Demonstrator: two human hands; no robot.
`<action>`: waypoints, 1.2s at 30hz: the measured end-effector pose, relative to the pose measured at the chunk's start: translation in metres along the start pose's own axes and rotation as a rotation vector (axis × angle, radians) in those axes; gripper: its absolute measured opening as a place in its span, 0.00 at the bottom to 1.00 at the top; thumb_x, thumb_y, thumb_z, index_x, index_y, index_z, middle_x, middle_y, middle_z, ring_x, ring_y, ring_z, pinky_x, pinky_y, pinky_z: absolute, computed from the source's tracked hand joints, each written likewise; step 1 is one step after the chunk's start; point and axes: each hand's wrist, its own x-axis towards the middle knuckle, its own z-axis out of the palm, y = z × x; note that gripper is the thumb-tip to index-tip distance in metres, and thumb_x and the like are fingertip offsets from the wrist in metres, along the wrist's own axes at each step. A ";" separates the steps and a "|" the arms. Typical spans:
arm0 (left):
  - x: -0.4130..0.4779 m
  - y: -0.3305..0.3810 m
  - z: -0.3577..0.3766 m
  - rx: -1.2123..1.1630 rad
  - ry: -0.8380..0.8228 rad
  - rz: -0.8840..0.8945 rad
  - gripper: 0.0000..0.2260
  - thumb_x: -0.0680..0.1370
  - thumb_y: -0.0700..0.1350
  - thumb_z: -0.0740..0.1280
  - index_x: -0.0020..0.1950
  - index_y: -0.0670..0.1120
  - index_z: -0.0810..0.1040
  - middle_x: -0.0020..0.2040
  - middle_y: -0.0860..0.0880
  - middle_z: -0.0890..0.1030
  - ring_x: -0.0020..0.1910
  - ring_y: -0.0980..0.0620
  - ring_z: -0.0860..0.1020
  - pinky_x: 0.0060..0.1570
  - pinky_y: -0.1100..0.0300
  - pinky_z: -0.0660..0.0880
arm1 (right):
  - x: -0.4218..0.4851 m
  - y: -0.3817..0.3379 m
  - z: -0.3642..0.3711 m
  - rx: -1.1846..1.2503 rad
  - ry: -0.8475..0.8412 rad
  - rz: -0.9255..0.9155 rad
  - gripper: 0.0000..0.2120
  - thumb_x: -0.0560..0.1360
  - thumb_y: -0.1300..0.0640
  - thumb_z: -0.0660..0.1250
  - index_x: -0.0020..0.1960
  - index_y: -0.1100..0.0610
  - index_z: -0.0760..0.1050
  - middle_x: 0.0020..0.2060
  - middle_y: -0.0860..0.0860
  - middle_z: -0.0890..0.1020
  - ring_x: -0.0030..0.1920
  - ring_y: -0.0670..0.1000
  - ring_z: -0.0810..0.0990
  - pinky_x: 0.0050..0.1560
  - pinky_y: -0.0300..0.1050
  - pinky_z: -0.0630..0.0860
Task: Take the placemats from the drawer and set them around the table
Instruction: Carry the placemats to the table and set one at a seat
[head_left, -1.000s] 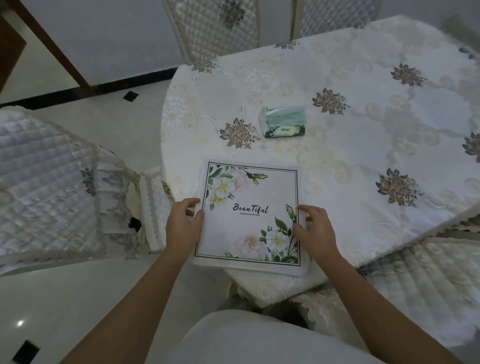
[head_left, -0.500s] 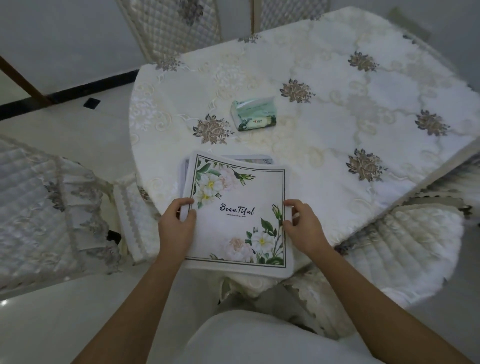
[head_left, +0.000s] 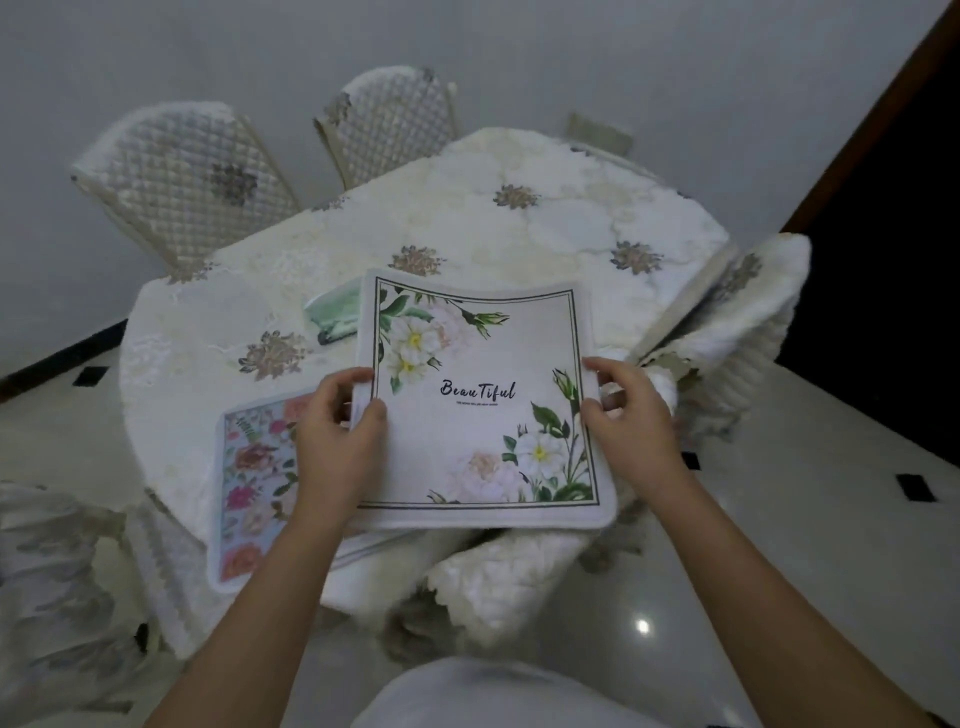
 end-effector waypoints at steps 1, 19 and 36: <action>-0.007 0.013 0.017 -0.009 -0.042 0.021 0.13 0.77 0.35 0.67 0.58 0.48 0.80 0.42 0.50 0.79 0.36 0.58 0.74 0.37 0.63 0.70 | -0.004 0.006 -0.025 0.015 0.031 -0.002 0.20 0.74 0.63 0.67 0.63 0.47 0.75 0.51 0.47 0.76 0.40 0.47 0.77 0.43 0.37 0.76; -0.162 0.137 0.343 0.022 -0.687 0.311 0.14 0.77 0.40 0.69 0.60 0.54 0.79 0.53 0.53 0.82 0.46 0.52 0.80 0.41 0.58 0.77 | -0.153 0.174 -0.339 0.046 0.638 0.311 0.20 0.75 0.63 0.68 0.65 0.49 0.75 0.50 0.41 0.74 0.42 0.42 0.77 0.41 0.33 0.77; -0.010 0.122 0.449 0.003 -0.505 0.164 0.13 0.77 0.41 0.69 0.58 0.56 0.79 0.48 0.49 0.82 0.40 0.50 0.77 0.36 0.68 0.72 | 0.069 0.198 -0.334 0.001 0.477 0.271 0.20 0.77 0.63 0.67 0.65 0.47 0.74 0.51 0.41 0.73 0.43 0.41 0.77 0.38 0.34 0.78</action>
